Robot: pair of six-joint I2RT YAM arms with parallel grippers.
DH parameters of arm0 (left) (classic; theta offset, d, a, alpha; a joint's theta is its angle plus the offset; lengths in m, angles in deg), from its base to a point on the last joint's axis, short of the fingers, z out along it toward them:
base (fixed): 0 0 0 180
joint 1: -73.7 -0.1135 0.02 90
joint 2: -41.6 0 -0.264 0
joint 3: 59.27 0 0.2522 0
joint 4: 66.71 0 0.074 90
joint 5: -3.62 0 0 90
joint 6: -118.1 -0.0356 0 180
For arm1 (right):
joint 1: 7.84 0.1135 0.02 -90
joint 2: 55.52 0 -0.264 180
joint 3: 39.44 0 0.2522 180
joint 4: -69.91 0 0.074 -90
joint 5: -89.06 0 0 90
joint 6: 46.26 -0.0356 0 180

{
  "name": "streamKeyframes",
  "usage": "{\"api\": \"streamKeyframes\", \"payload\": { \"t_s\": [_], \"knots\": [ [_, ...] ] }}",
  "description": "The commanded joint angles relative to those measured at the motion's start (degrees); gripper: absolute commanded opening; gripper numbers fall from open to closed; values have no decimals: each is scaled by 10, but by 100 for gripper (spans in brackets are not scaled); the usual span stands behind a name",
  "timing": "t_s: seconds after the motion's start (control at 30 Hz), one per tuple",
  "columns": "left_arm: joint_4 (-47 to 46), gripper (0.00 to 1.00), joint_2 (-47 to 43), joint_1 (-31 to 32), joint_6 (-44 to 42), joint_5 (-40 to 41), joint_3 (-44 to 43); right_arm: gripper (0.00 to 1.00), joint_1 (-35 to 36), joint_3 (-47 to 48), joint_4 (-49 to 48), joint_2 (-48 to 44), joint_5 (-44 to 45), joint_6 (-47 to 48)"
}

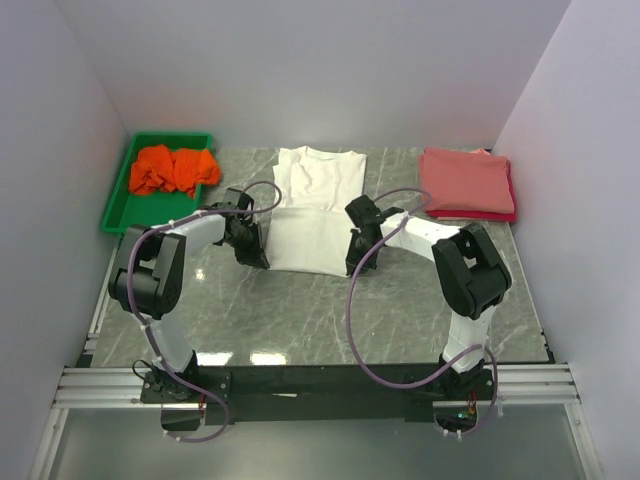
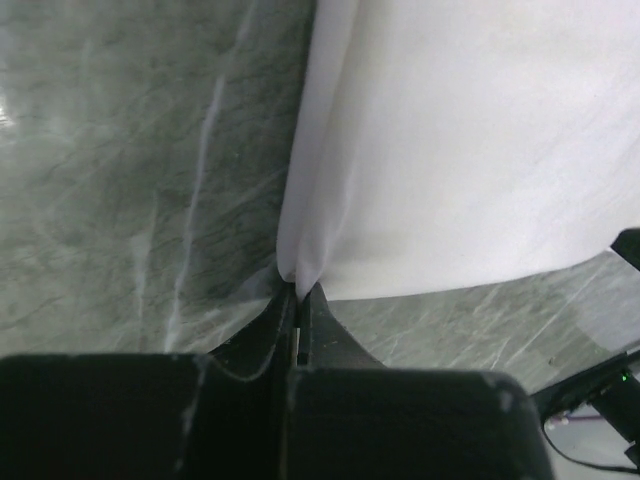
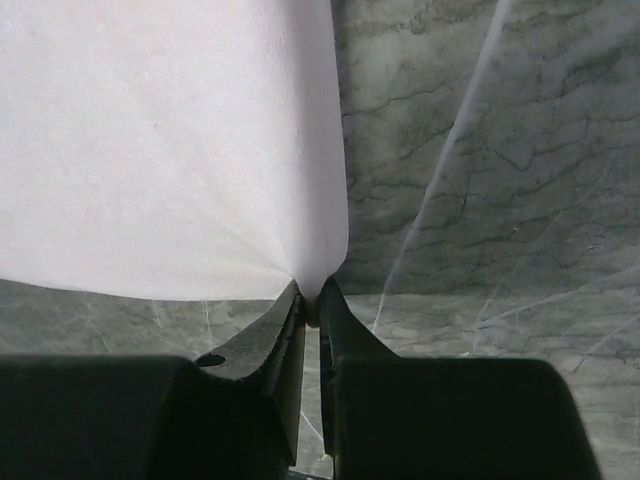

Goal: Fold and stack the t-shirts
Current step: Fold the tshirt

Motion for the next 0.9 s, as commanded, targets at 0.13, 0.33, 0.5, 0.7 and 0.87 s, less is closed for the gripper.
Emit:
{"api": "streamKeyframes", "payload": {
  "t_s": [0.13,0.33,0.5,0.7,0.87],
  "knots": [
    [4,0,-9,-6,9,115,19,0,-11,-32,36,-2,50,0],
    [4,0,-12,-6,4,122,9,0,-12,-25,53,-4,60,0],
    [4,0,-16,-5,8,129,6,0,-15,-29,61,-19,71,-5],
    [11,0,-40,-6,3,110,4,0,-15,-16,78,-47,75,-3],
    [57,0,-85,-6,-4,87,-24,0,-11,-6,117,-94,89,-3]
  ]
}}
